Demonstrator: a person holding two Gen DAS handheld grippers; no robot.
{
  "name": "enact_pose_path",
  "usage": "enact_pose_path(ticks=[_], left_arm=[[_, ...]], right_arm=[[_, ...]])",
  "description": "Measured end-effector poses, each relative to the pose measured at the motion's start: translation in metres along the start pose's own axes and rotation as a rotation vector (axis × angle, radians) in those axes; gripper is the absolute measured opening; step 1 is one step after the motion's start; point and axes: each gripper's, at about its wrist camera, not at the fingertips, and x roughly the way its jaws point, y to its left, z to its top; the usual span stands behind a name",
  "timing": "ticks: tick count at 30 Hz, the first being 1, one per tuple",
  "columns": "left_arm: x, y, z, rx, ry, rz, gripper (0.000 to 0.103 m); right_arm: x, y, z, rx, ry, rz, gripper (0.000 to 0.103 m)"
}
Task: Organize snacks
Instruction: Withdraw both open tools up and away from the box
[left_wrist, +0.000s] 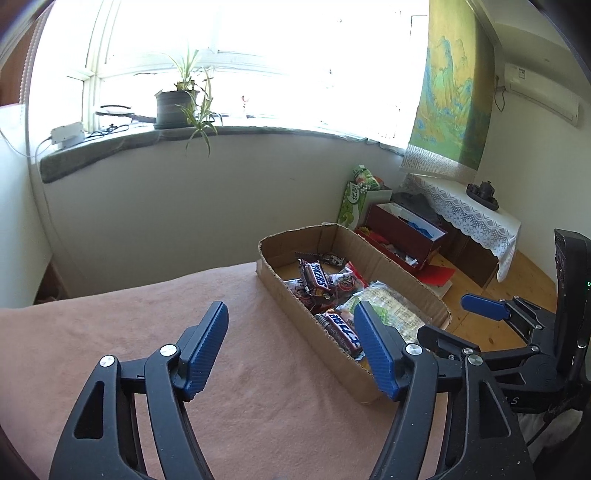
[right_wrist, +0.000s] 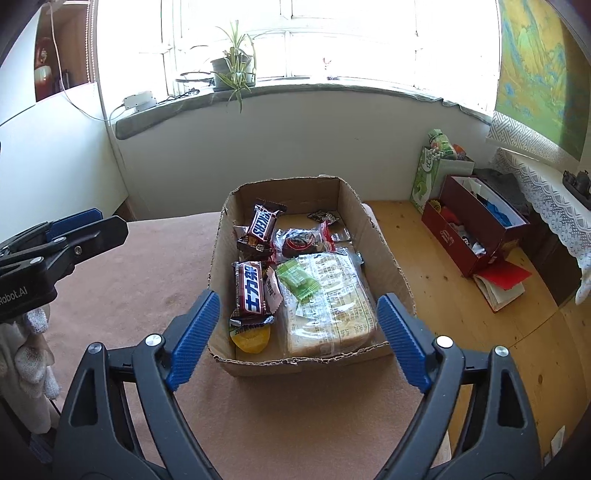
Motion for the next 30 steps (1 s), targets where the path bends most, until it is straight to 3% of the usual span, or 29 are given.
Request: enact_pose_path(ticks=[6,30], left_arm=[[-0.01,-0.001,-0.007,0.011,-0.019,0.037,0.079],[-0.023,-0.003,-0.02,0.017,-0.013,0.046,0.079]], right_arm=[[-0.006,0.006,-0.005,0.002,-0.005,-0.009,0.09],[-0.012,0.012,-0.013,-0.002,0.009,-0.025,0.09]])
